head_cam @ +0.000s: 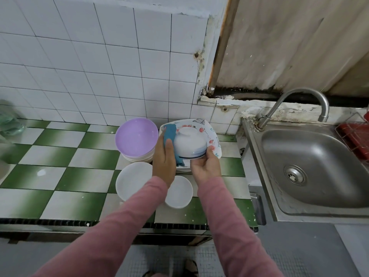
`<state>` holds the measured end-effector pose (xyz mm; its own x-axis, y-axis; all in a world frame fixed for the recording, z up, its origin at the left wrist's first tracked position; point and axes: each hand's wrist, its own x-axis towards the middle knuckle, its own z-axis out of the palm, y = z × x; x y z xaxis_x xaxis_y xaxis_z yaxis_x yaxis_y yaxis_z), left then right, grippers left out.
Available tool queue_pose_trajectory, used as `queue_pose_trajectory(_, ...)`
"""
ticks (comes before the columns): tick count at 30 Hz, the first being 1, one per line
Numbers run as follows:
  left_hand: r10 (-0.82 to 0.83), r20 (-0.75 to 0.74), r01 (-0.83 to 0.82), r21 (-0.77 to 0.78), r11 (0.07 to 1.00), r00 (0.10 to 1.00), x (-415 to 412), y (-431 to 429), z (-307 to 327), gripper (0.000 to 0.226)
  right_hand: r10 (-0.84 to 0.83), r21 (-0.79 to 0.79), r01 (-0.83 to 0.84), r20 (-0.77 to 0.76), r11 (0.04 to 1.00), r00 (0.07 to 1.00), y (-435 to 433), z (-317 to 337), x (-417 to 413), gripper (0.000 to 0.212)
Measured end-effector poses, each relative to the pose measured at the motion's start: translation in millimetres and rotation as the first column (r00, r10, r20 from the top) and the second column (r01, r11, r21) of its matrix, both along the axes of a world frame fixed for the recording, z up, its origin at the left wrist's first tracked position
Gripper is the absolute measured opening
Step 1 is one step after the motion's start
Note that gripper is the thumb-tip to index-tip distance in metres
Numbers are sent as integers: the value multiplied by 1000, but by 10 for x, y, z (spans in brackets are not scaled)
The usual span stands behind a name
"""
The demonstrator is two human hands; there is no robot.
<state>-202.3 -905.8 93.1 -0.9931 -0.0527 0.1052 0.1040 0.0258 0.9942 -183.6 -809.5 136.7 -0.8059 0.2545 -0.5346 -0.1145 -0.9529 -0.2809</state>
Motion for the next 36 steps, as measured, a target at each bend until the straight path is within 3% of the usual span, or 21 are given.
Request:
queue_pose_trajectory(3, -128, -262, 59, -257, 965, 957, 25, -7, -66, 46, 50, 42, -49, -37, 998, 998, -15, 43, -24, 38)
queue_pose_trajectory(5, -230, -345, 56, -445, 894, 910, -11, -37, -103, 49, 85, 113, -80, -41, 990, 996, -36, 26, -32, 41)
queue_pose_trajectory(10, -396, -501, 0, -620, 785, 770, -142, -48, -1, 48, 207, 378, -202, 27, 904, 978, -30, -69, -22, 32)
queue_pose_trajectory(12, -400, -465, 33, -619, 785, 790, -222, -37, 114, 45, 270, 504, -282, 98, 817, 958, -1, -97, -6, 30)
queue_pose_trajectory(15, -310, -224, 157, -517, 841, 924, -250, -16, 328, 37, 320, 713, -385, 233, 586, 918, 37, -119, 19, 26)
queue_pose_trajectory(17, -253, 48, 249, -421, 872, 966, -335, -62, 372, 31, 313, 767, -372, 233, 522, 921, 88, -151, 41, 27)
queue_pose_trajectory(19, -253, 245, 317, -275, 908, 936, -381, -106, 400, 33, 309, 749, -333, 180, 572, 934, 163, -146, 63, 24)
queue_pose_trajectory(22, -249, 442, 266, 24, 964, 861, -340, -134, 398, 25, 310, 625, -314, 120, 714, 943, 297, -236, 57, 26)
queue_pose_trajectory(24, -268, 530, 206, 174, 963, 805, -312, -148, 345, 26, 284, 534, -308, 129, 788, 950, 353, -344, 31, 34)
queue_pose_trajectory(27, -305, 590, 171, 273, 947, 748, -263, -150, 307, 28, 205, 443, -283, 217, 851, 954, 388, -436, 0, 32)
queue_pose_trajectory(30, -335, 657, 130, 342, 931, 676, -228, -127, 270, 31, 119, 435, -264, 333, 861, 936, 402, -520, -28, 19)
queue_pose_trajectory(32, -374, 673, 90, 417, 904, 639, -225, -105, 237, 32, 103, 450, -255, 334, 856, 937, 397, -590, -43, 27)
queue_pose_trajectory(36, -415, 693, -9, 519, 855, 590, -189, -77, 333, 31, 178, 476, -250, 192, 843, 965, 357, -539, 29, 53)
